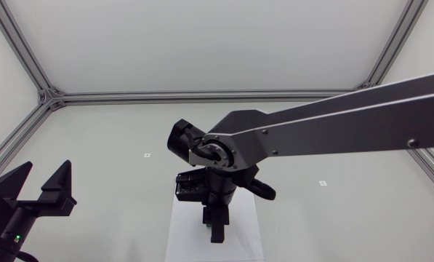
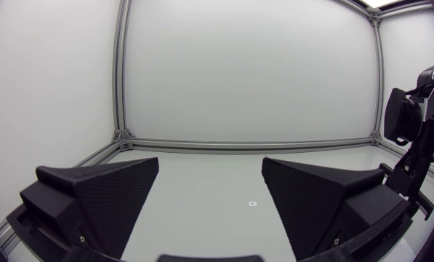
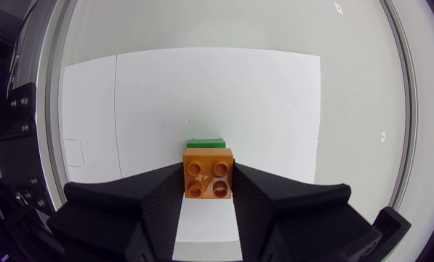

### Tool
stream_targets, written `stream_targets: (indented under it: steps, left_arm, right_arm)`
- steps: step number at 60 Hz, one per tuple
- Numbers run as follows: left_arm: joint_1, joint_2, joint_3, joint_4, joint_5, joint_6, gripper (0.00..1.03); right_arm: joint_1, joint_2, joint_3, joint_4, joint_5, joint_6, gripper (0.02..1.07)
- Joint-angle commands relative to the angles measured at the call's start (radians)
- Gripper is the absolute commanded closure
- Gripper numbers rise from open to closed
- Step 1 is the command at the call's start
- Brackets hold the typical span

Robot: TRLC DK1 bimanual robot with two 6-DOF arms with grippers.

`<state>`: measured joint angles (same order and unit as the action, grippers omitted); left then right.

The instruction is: Pick up the orange 2x2 brick with the right arm and stack it on top of the green 2x2 brick in the center

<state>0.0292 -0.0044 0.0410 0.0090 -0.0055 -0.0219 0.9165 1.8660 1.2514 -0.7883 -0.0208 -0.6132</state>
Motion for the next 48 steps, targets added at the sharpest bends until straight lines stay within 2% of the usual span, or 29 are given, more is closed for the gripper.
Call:
stream_targets:
  steps: [1,48]
  left_arm:
    - [0.005,-0.008,-0.041,-0.015,0.004,0.013,0.04]
    - [0.005,-0.008,-0.041,-0.014,0.006,0.013,0.04]
  right_arm:
    - [0.008,0.032,0.017,-0.011,0.005,-0.017,1.01]
    - [0.008,0.067,0.028,-0.008,0.005,-0.019,1.01]
